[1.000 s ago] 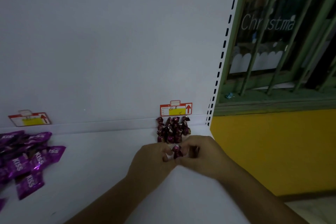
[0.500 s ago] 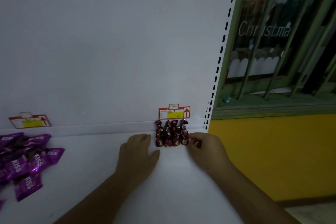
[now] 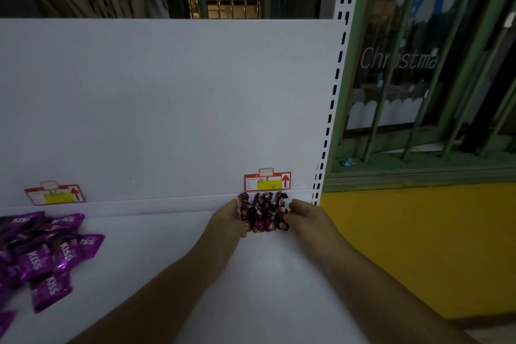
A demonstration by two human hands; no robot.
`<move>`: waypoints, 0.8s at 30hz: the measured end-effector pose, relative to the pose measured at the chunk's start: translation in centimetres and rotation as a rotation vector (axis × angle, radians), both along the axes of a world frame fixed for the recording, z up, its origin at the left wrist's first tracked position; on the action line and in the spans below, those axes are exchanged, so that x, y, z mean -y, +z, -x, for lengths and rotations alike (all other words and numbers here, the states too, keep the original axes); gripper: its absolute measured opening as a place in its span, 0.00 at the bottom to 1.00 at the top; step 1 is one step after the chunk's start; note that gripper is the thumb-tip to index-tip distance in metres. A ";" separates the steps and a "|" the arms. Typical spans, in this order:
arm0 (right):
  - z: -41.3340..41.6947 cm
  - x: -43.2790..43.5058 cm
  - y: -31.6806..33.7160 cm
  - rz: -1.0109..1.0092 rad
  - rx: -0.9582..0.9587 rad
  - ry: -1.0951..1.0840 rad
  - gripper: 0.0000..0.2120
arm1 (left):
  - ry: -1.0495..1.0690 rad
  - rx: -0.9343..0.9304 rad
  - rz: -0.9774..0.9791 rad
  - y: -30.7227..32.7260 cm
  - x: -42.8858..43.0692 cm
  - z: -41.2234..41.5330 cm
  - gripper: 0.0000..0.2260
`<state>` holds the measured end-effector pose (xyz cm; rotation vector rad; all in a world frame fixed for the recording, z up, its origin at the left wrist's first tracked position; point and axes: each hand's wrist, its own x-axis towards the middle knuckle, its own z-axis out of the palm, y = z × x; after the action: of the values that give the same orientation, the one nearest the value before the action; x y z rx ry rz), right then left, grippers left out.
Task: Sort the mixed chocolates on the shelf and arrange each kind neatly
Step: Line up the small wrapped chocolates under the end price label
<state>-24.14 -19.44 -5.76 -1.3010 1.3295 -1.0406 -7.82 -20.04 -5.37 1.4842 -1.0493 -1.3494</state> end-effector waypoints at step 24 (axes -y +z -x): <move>-1.4 0.5 -2.5 0.255 -0.366 -0.015 0.13 | 0.022 0.659 0.517 -3.0 -0.9 1.8 0.26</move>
<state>-22.79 -19.97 -8.29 -1.7386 1.5112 -1.0404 -9.65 -19.10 -8.32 1.5434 -1.6334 -0.4867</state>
